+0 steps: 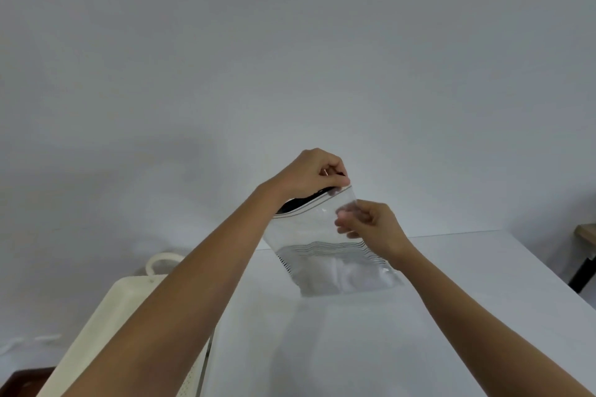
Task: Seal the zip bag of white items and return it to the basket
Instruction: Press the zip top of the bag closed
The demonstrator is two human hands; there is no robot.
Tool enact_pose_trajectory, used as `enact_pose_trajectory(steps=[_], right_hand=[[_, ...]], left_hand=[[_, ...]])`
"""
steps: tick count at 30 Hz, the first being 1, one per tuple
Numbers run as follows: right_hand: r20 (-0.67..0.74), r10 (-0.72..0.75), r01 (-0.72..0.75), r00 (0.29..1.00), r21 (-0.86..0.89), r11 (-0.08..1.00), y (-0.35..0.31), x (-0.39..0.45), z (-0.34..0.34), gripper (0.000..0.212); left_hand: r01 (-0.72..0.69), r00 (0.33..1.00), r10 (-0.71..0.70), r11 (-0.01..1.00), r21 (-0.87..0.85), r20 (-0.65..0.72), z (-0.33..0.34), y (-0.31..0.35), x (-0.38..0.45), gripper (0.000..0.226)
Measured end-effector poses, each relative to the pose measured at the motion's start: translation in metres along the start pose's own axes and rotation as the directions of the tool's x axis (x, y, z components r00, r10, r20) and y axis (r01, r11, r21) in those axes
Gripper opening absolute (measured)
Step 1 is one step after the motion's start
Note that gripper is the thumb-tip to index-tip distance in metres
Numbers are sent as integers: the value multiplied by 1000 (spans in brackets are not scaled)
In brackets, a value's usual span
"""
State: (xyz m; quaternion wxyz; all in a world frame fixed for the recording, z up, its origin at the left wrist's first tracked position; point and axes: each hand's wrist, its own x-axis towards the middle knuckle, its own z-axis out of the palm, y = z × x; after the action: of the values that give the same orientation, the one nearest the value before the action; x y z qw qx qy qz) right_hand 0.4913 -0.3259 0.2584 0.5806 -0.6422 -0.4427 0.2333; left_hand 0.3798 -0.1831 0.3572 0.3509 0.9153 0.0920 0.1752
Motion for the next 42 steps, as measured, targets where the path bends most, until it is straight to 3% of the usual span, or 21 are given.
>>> enact_pose_trajectory(steps=[3,5,7,9,10,13,17,23,30,38,42], right_hand=[[-71,-23,29,997,85,996,-9,3,-2,12],[-77,-8,22,997,180,983,-12,2,-14,12],[-81,7,14,997,257,966,-11,0,-29,12],[-72,27,-5,997,290,957,-9,-2,-42,7],[-58,34,-17,998,279,960,-7,-3,-47,3],[-55,21,-12,998,165,986,-6,-1,-56,19],[-48,-44,46,998,53,998,-10,2,-61,4],[-51,-49,45,997,-92,995,-17,9,-75,7],[-158,-118,55,980,-353,934,-24,14,-82,7],[-175,-138,45,975,-451,891,-26,17,-80,8],[-156,-119,34,981,-462,886,-26,18,-80,8]], left_hand=[[81,991,-84,996,33,100,-8,-10,-8,32],[163,952,-209,964,209,223,-22,-27,-17,45],[211,929,-282,936,281,241,-35,-45,-29,31],[260,934,-295,948,183,200,-44,-55,-38,14],[277,938,-298,952,132,175,-46,-58,-41,10],[282,947,-296,952,116,123,-44,-57,-45,9],[240,968,-247,964,114,47,-40,-53,-41,9],[273,959,-281,954,124,44,-59,-64,-55,4],[230,952,-235,972,-49,-198,-54,-66,-59,10],[202,946,-186,979,31,-266,-48,-63,-56,9],[192,961,-177,980,55,-211,-46,-61,-55,10]])
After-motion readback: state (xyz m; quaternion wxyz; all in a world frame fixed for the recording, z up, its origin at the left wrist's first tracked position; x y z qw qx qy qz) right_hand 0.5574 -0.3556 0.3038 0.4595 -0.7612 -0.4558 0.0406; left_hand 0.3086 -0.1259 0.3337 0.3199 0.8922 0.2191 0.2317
